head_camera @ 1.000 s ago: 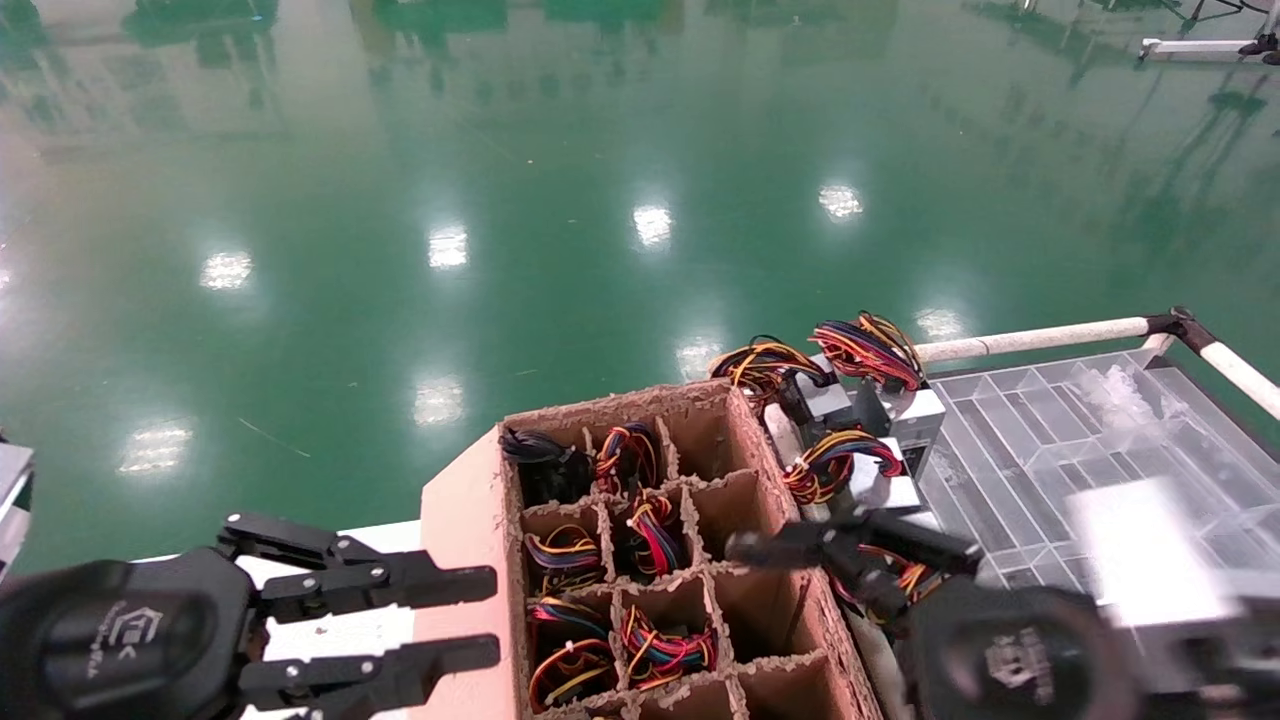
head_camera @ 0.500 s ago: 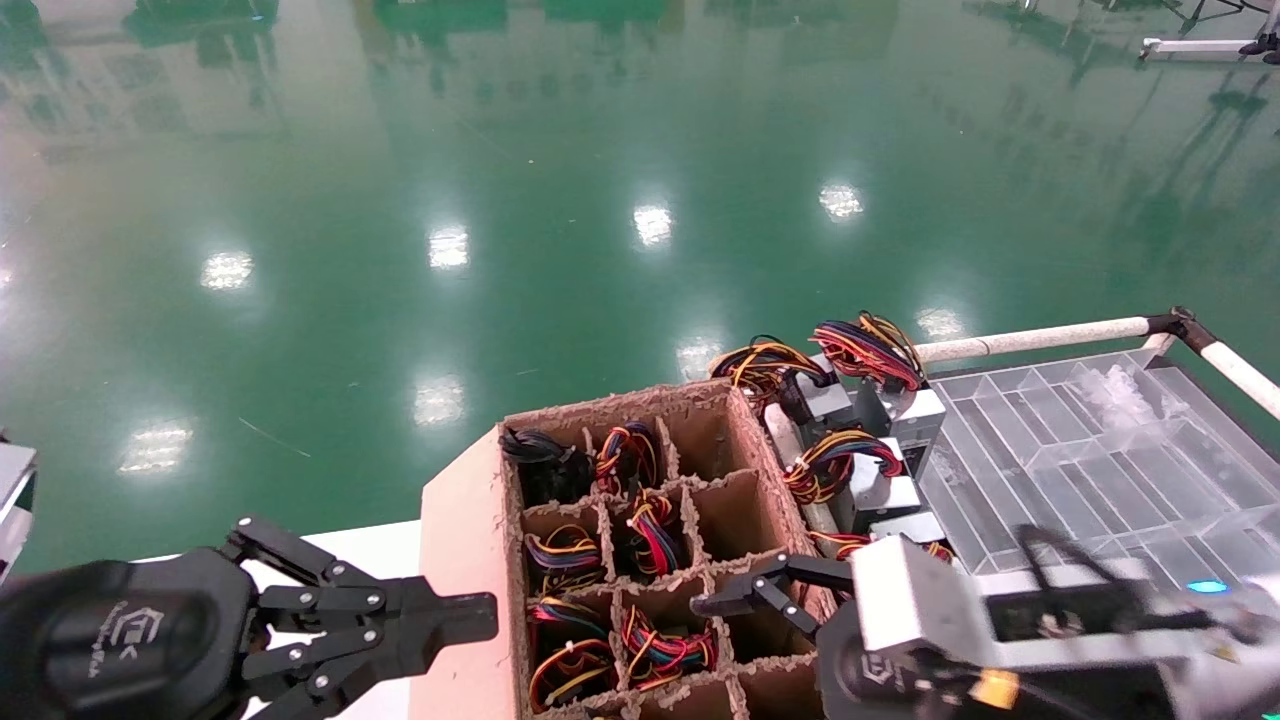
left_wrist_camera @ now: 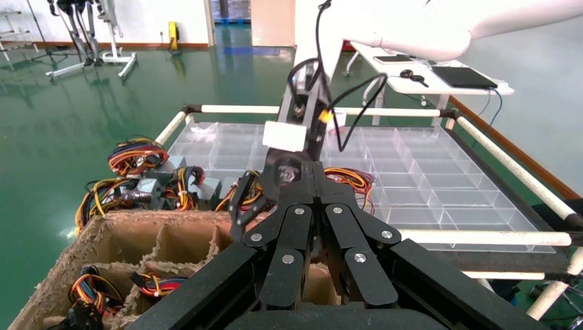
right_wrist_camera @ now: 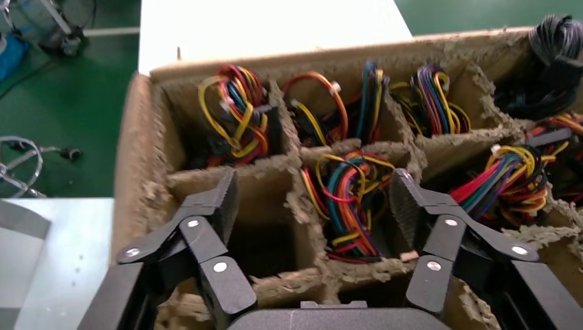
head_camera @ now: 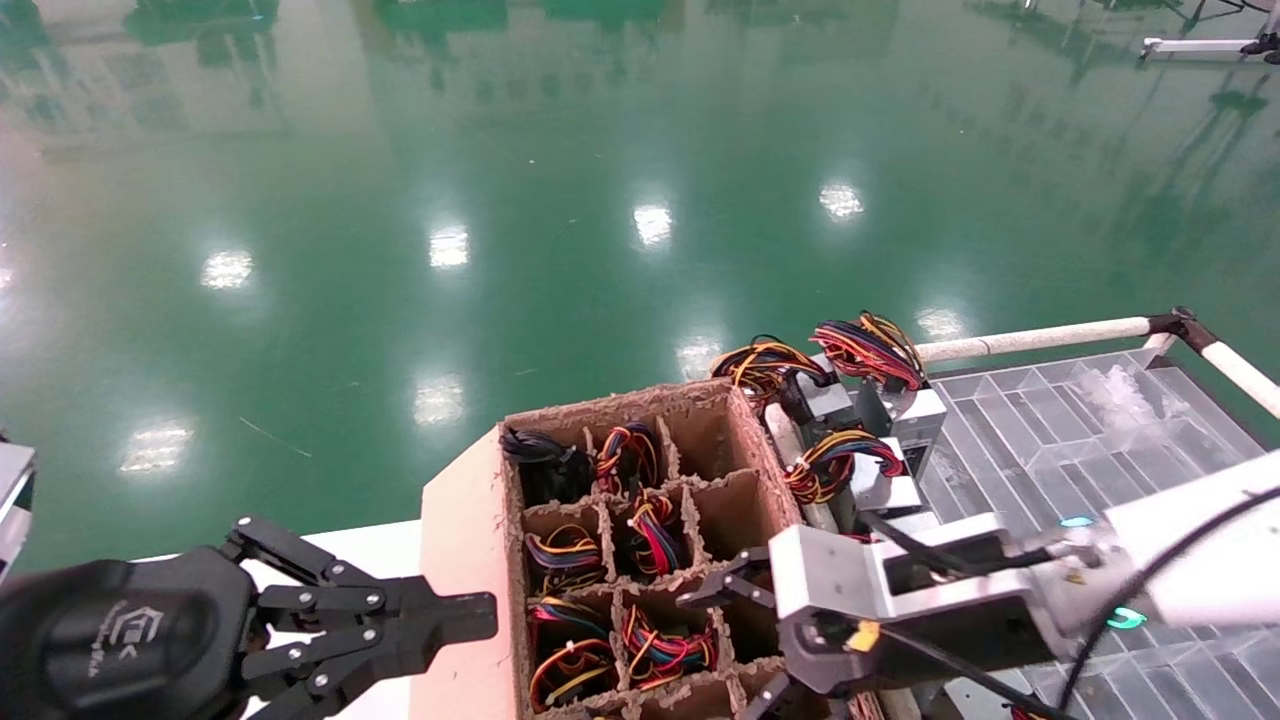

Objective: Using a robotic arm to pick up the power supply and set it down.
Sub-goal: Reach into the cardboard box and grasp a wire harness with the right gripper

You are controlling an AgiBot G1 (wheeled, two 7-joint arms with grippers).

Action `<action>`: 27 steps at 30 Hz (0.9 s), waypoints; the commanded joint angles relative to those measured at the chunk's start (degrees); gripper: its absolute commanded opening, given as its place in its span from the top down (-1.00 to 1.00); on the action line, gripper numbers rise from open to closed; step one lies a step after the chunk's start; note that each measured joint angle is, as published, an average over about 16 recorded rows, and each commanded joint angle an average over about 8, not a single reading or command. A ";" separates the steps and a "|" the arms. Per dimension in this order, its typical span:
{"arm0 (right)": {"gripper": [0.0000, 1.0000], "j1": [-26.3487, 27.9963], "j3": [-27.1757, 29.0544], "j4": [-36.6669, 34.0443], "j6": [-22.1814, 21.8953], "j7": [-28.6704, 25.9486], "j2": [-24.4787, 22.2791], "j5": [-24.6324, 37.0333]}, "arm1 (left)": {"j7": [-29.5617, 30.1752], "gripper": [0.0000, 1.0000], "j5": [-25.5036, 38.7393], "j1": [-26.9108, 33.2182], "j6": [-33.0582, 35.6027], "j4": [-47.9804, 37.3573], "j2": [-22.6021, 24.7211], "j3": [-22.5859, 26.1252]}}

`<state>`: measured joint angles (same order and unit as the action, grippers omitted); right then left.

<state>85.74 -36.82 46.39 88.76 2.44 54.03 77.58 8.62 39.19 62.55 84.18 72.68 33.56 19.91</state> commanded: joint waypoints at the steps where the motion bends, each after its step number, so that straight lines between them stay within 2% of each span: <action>1: 1.00 1.12 -0.99 -2.48 -0.23 1.49 1.28 1.32 | 0.00 1.00 0.00 0.00 0.00 0.00 0.00 0.00; 9: 1.00 3.32 -2.24 -10.40 -1.44 6.80 4.75 3.49 | 0.00 0.99 -0.01 0.00 0.00 0.00 0.00 0.01; 13: 1.00 3.96 -2.68 -13.53 -1.28 8.56 6.14 3.95 | -0.01 0.80 -0.01 0.00 0.00 0.00 0.00 0.01; 16: 1.00 4.46 -2.96 -15.54 -1.04 9.65 6.95 4.20 | -0.01 0.41 -0.01 0.00 -0.01 0.00 -0.01 0.01; 19: 1.00 5.05 -3.20 -17.26 -0.75 10.57 7.58 4.40 | -0.01 -0.26 -0.01 0.00 -0.01 0.00 -0.01 0.02; 22: 1.00 5.70 -3.48 -18.74 -0.34 11.25 8.02 4.63 | -0.01 -0.77 -0.01 0.01 -0.01 0.00 -0.01 0.02; 24: 1.00 6.11 -3.72 -19.64 -0.02 11.58 8.23 4.81 | -0.01 -0.99 -0.01 0.01 -0.01 0.00 -0.01 0.02; 27: 1.00 6.62 -4.13 -20.79 0.42 11.94 8.45 5.06 | -0.01 -1.00 -0.02 0.01 -0.01 0.00 -0.01 0.02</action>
<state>92.27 -40.88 25.88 89.10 14.29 62.39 82.41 8.60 39.18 62.56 84.17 72.68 33.55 19.93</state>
